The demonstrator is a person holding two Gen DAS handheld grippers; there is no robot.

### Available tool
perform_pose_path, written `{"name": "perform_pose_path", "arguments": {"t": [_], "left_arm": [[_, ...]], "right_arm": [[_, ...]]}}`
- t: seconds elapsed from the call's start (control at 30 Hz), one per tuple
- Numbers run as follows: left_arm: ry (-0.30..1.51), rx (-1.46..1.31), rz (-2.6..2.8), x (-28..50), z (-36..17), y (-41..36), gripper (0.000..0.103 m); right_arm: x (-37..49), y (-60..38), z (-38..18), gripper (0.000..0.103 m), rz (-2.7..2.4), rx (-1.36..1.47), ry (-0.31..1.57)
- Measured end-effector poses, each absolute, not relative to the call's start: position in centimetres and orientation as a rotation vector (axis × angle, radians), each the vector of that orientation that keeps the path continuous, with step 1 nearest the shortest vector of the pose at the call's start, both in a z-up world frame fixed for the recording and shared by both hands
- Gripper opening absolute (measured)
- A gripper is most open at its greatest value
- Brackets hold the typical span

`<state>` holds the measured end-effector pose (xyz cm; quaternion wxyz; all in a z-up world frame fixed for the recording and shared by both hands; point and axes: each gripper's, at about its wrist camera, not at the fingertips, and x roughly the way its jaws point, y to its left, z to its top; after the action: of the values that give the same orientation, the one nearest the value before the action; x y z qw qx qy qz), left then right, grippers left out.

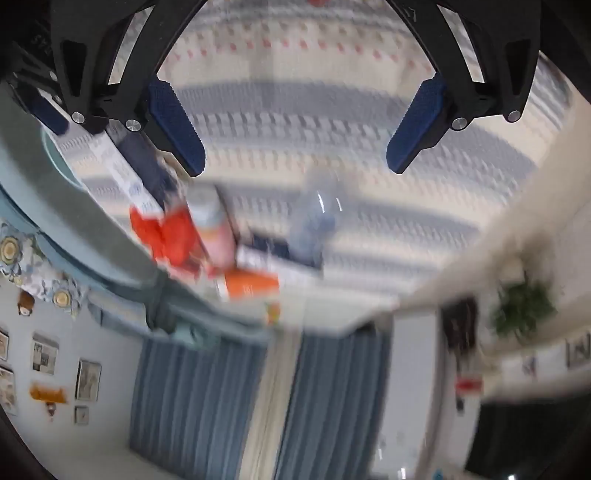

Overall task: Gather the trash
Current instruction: 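Move both tools toward the trash on the striped table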

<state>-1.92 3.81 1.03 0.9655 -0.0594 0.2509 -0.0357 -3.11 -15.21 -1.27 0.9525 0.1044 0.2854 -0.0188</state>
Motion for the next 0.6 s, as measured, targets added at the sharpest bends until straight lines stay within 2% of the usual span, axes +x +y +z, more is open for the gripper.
{"name": "perform_pose_path", "arguments": {"t": [0.2,0.27,0.33,0.37,0.4,0.47,0.57,0.6], "left_arm": [[0.662,-0.119,-0.288,0.0,-0.3,2.7,0.096],[0.847,-0.159,-0.211,1.7,-1.9,3.0,0.096],[0.988,-0.105,0.000,3.2,-3.4,3.4,0.090],[0.986,-0.088,0.022,3.3,-3.7,3.6,0.078],[0.953,-0.077,0.045,3.1,-3.7,4.0,0.070],[0.875,-0.086,0.056,2.5,-3.0,4.4,0.073],[0.782,-0.069,0.068,1.8,-2.0,4.1,0.084],[0.762,-0.056,0.073,1.7,-1.8,4.0,0.084]], "right_arm": [[-3.6,-14.3,-0.8,0.095,0.013,0.170,0.535],[-3.9,-14.1,-0.5,0.095,0.019,0.154,0.517],[-4.1,-14.0,-0.3,0.095,0.030,0.154,0.500],[-3.7,-14.5,-0.3,0.095,0.035,0.158,0.498],[-4.2,-13.9,-0.2,0.095,0.037,0.168,0.502],[-4.2,-13.8,-0.2,0.095,0.049,0.178,0.504],[-4.2,-13.7,-0.1,0.095,0.054,0.187,0.500],[-4.1,-13.7,-0.1,0.095,0.056,0.186,0.503]]}}
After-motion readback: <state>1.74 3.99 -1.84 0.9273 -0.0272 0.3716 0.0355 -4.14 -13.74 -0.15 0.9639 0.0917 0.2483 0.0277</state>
